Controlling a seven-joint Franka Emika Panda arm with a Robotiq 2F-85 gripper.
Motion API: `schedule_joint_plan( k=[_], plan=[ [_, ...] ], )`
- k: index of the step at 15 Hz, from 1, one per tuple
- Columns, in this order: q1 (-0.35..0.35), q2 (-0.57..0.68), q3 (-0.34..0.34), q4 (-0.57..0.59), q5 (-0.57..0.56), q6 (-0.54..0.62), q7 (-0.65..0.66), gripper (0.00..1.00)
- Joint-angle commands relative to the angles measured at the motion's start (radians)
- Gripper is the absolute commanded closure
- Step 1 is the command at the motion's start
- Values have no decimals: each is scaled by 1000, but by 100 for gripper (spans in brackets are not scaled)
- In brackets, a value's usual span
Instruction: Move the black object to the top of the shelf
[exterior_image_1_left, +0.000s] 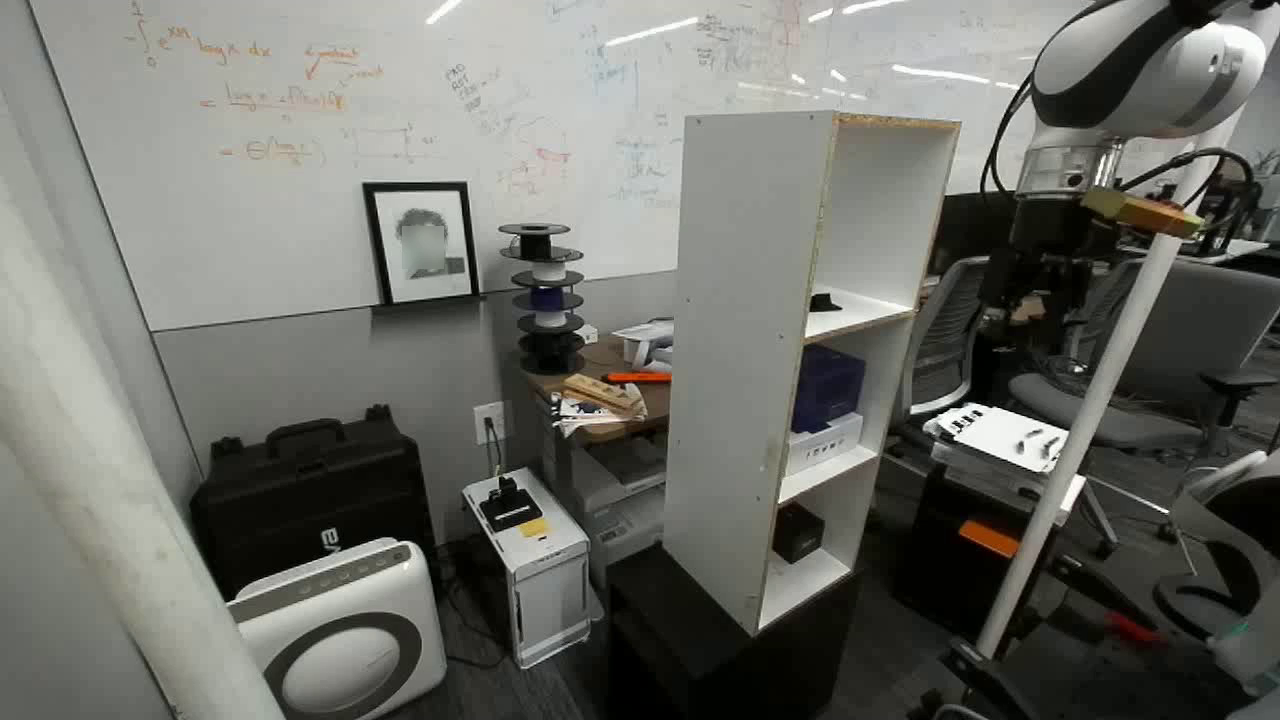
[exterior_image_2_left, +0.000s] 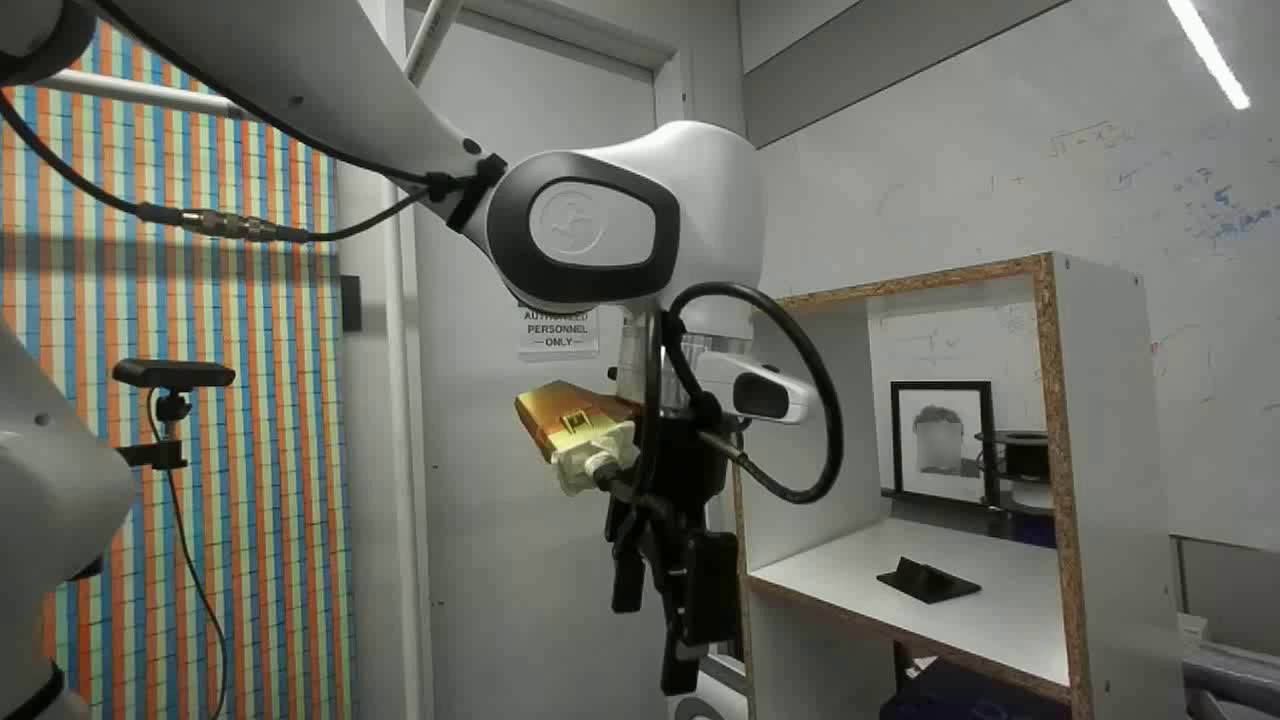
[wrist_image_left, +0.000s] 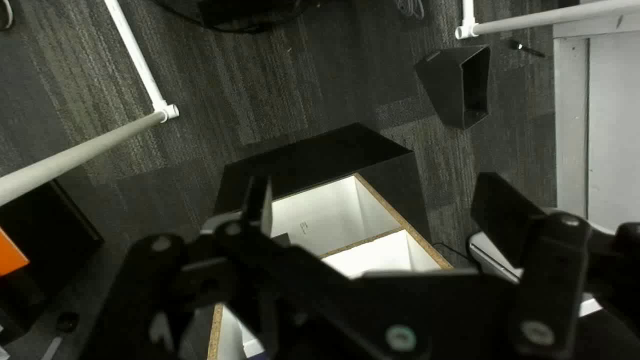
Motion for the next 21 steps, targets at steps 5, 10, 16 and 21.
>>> schedule_joint_plan(
  k=[5, 10, 16, 21],
  plan=[
    [-18, 0, 18, 11, 6, -3, -5, 0],
    [-26, 39, 130, 64, -138, 275, 237, 0],
    [-52, 205, 175, 176, -205, 598, 456, 0],
    [-30, 389, 159, 266, -221, 688, 485, 0]
  ],
)
